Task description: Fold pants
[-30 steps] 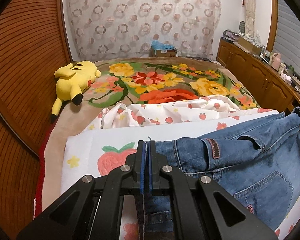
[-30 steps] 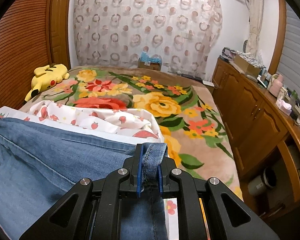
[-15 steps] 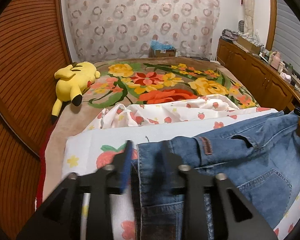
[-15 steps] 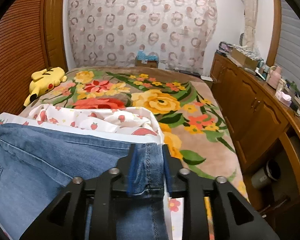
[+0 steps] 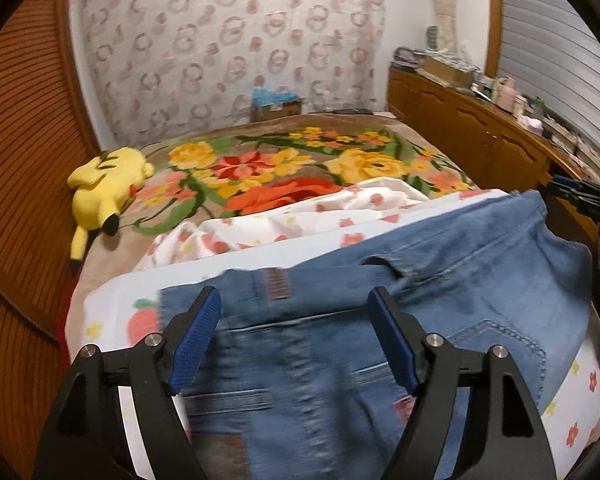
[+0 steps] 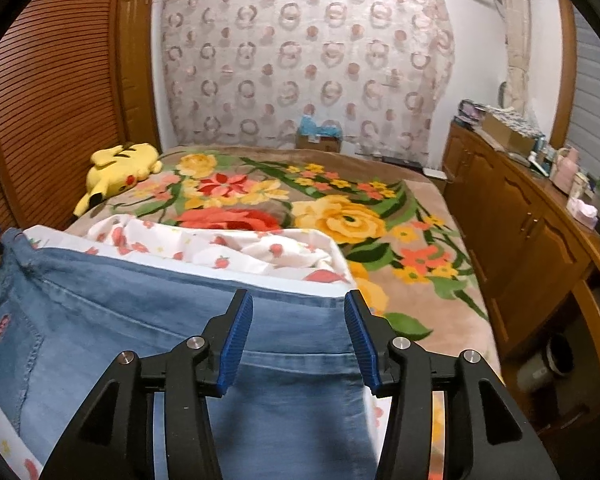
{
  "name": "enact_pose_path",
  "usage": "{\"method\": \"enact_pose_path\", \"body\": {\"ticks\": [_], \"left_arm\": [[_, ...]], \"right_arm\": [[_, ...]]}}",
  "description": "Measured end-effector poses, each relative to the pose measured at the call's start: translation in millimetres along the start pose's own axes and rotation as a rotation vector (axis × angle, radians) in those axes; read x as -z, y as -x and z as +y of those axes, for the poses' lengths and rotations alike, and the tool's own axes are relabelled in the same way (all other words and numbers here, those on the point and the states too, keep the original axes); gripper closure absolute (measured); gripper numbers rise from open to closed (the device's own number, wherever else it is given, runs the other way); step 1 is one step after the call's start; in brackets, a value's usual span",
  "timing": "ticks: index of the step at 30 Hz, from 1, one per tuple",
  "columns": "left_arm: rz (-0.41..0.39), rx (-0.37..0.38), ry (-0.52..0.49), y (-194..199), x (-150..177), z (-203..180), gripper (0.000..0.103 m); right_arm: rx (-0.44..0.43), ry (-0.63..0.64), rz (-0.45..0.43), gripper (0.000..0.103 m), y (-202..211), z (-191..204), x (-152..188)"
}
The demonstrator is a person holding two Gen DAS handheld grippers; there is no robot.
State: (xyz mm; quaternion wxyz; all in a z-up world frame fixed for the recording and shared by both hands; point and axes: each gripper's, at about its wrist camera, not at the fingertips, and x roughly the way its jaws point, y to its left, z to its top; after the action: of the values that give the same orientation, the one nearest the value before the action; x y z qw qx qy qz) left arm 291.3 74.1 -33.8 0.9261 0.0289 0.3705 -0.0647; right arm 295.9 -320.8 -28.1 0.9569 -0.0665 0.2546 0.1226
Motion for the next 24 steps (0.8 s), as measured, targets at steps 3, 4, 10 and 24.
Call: {"method": "enact_pose_path", "body": {"ticks": [3, 4, 10, 24], "left_arm": [[0.010, 0.056, -0.041, -6.6, -3.1, -17.1, 0.027], [0.014, 0.079, -0.059, -9.9, -4.2, -22.8, 0.027], [0.088, 0.175, -0.123, -41.6, -12.1, -49.1, 0.038], [0.150, 0.164, -0.208, -59.8, -17.1, -68.1, 0.092]], "right_arm": [[-0.043, 0.009, 0.021, 0.053, -3.4, -2.5, 1.1], [-0.049, 0.017, 0.027, 0.053, -5.4, -1.9, 1.7], [-0.074, 0.045, 0.067, 0.052, -15.0, -5.9, 0.7], [-0.062, 0.028, 0.095, 0.052, -14.5, -2.4, 0.6]]}}
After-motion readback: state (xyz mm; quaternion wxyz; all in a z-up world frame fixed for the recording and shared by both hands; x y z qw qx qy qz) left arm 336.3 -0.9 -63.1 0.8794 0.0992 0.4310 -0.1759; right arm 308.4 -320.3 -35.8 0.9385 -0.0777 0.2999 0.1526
